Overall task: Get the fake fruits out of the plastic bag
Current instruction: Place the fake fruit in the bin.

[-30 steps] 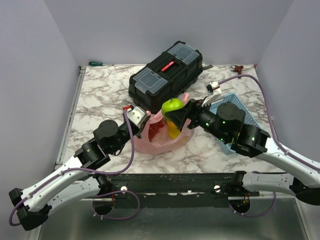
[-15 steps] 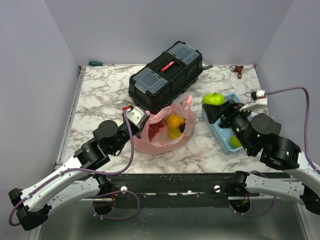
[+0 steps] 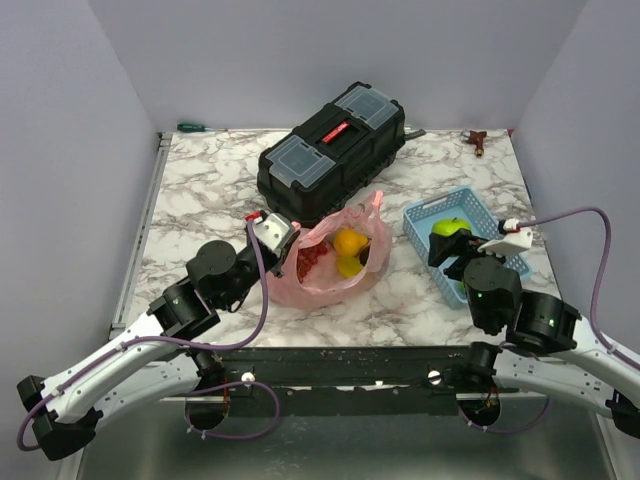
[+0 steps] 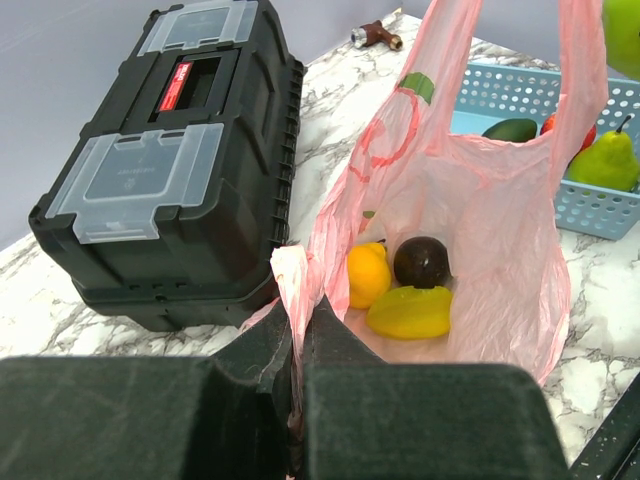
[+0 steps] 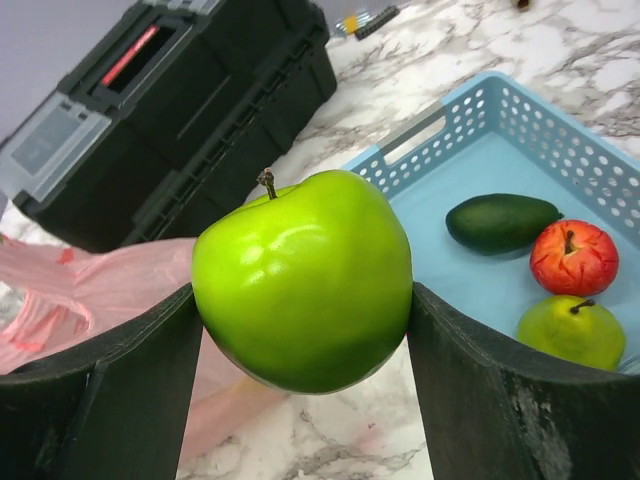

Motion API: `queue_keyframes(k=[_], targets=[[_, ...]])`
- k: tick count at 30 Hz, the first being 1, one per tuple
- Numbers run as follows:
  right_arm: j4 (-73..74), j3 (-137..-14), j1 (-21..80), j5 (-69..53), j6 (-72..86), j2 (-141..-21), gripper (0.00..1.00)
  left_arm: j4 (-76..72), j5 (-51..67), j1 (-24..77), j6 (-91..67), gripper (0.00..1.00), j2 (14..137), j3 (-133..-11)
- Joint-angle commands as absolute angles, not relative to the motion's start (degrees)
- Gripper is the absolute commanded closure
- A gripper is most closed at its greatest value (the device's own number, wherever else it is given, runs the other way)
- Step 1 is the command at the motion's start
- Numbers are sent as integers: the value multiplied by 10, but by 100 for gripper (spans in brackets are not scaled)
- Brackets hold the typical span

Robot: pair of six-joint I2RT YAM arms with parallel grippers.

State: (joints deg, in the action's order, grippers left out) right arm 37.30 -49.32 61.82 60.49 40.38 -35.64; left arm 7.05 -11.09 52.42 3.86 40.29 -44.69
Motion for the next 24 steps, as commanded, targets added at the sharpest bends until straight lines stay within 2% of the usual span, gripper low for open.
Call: queue_keyframes(k=[1,6,8,10,14,16,24], targets=[[397,-491,621,666,445,-364,56,81,-122,530,44,100,402,-468],[410,-493,608,669,457,-426,56,80,-125,532,44,100,400,-466],[405,-497,569,647,451,-453,56,81,-127,534,45,100,401,-466],[361,-497,481,568,403,-481,58,82,-129,535,46,100,401,-467],[277,-491,249,318,313,-552,71,82,-135,539,49,100,398,-466],[264,-504,198,251,301,-599,75,82,-139,541,52,100,396,-465],[223,-552,175,192,290,-742,76,82,-147,544,56,100,390,-465]])
